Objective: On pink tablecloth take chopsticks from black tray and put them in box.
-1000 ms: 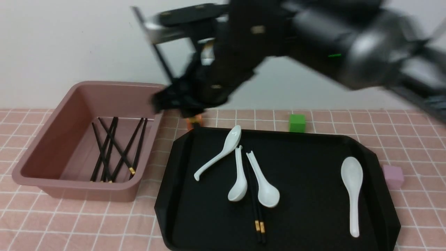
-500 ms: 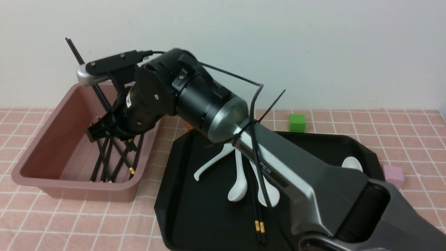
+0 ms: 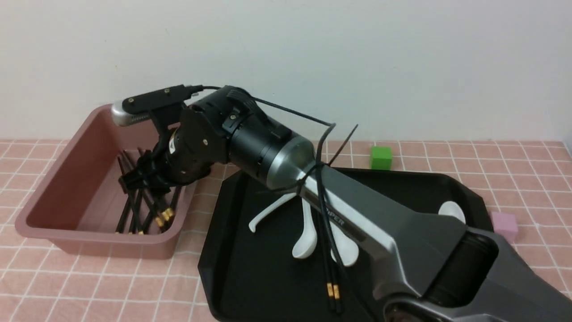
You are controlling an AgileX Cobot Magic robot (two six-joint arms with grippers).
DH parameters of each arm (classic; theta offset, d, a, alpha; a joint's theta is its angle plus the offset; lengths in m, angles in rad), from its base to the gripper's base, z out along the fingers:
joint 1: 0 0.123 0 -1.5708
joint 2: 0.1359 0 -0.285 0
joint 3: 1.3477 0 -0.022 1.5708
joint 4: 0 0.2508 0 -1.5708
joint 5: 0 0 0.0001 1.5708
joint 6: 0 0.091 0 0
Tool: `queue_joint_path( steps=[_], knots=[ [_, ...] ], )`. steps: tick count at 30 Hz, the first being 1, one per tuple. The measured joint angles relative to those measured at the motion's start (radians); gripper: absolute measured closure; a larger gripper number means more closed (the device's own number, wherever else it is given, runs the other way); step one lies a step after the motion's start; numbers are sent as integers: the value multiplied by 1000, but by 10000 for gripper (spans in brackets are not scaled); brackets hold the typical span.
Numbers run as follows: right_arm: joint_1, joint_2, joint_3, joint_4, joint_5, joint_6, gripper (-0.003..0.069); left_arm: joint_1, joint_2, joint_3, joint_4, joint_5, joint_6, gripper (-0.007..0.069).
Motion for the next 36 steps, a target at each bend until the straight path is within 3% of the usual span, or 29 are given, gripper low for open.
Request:
queue_joint_path(
  steps=[3, 7, 10, 15, 19, 23, 29, 36],
  knots=[
    [-8, -67, 3, 10, 66, -26, 204, 0, 0, 0, 0, 0, 0, 386],
    [-12, -223, 5, 10, 194, -80, 206, 0, 0, 0, 0, 0, 0, 386],
    [-15, -388, 0, -5, 308, -113, 249, 0, 0, 0, 0, 0, 0, 386],
    [-15, -607, 40, -77, 334, -120, 368, 0, 0, 0, 0, 0, 0, 386],
    [-15, -907, 297, -115, 342, -121, 545, 0, 0, 0, 0, 0, 0, 386],
    [-15, -1155, 602, -140, 344, -85, 633, 0, 0, 0, 0, 0, 0, 386],
    [-15, -1511, 1133, -244, 266, 104, 669, 0, 0, 0, 0, 0, 0, 386],
    [-15, -1710, 1461, -308, 182, 243, 669, 0, 0, 0, 0, 0, 0, 386]
  ],
)
